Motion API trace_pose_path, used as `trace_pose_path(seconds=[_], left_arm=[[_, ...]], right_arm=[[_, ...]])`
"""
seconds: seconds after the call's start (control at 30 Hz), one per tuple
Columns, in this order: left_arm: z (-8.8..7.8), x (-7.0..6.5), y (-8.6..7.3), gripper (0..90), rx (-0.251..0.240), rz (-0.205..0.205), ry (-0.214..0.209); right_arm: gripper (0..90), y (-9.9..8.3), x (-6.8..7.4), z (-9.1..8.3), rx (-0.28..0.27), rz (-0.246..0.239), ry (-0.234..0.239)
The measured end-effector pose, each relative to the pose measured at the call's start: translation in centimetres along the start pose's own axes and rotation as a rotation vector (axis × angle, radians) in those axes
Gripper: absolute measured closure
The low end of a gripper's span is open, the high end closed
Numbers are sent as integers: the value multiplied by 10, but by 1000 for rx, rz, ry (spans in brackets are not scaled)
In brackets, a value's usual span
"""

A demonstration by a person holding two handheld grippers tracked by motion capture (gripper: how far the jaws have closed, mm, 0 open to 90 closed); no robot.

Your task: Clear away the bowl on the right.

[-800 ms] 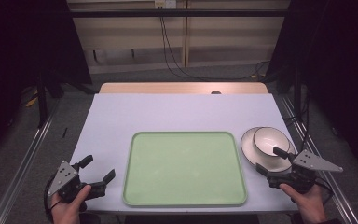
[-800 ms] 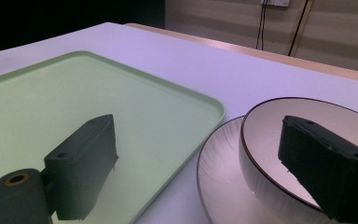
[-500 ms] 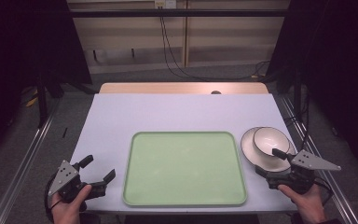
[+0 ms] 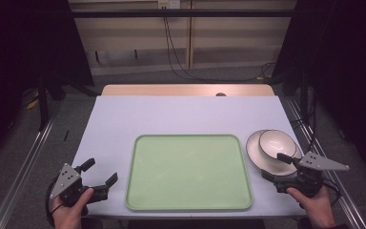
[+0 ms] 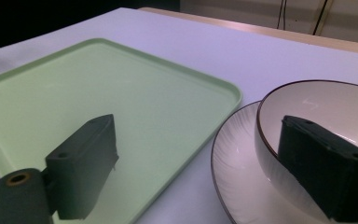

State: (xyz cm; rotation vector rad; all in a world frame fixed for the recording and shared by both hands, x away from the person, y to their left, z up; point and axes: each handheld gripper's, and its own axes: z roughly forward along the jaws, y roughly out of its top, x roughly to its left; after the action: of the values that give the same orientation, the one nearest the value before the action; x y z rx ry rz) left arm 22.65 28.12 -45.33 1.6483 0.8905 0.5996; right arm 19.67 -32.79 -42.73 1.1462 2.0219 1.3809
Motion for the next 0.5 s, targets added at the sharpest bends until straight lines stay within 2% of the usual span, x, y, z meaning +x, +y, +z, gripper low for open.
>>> trace_pose_path(seconds=[0.17, 0.3, 0.37, 0.4, 0.43, 0.47, 0.5], left_arm=[[0, 0, 0, 24, 0, 1, -10], [0, 1, 0, 24, -2, 3, -8], [0, 0, 0, 24, -2, 5, 0], [0, 0, 0, 24, 1, 7, 5], [0, 0, 0, 24, 2, 3, -9], [0, 0, 0, 24, 4, 5, -5], [0, 0, 0, 24, 4, 5, -5]], right_arm=[[114, 2, -1, -2, 10, -5, -7], [132, 6, -7, -7, 22, -2, -15], [131, 7, -12, -10, 31, 0, -5], [133, 7, -14, -12, 25, 6, -20], [138, 8, -16, -14, 23, 19, -19], [139, 10, -20, -18, 20, 24, -46], [139, 10, -20, -18, 20, 24, -46]])
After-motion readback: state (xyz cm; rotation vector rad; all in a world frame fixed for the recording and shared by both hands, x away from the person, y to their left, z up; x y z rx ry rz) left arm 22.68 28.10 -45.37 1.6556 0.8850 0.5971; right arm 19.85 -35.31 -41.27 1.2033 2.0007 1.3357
